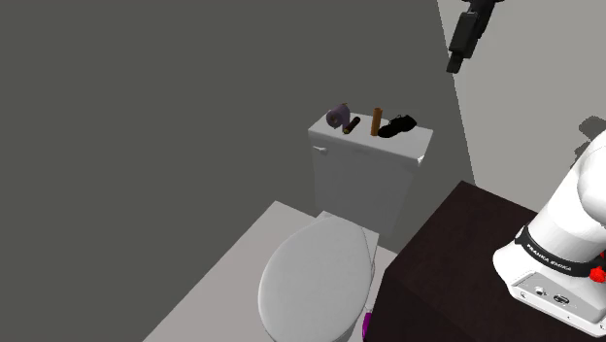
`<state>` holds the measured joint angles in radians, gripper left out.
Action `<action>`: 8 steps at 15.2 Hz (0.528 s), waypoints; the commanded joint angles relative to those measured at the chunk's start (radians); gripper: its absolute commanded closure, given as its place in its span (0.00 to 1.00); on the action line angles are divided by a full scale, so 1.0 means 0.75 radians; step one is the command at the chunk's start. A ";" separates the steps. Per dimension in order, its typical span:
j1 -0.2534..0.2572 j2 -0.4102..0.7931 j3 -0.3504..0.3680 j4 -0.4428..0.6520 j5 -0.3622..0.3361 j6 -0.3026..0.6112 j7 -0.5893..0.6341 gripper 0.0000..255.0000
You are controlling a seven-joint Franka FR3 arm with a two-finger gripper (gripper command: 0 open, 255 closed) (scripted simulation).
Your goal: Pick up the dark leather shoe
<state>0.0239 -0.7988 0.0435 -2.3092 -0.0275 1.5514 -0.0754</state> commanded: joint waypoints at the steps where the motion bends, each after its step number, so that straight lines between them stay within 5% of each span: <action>1: 0.000 0.000 0.000 0.000 0.000 0.000 0.000 0.00; 8: -0.005 0.046 -0.200 -0.160 -0.145 0.211 -0.328 0.00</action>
<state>0.0224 -0.7660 -0.0818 -2.4164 -0.1178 1.6915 -0.2797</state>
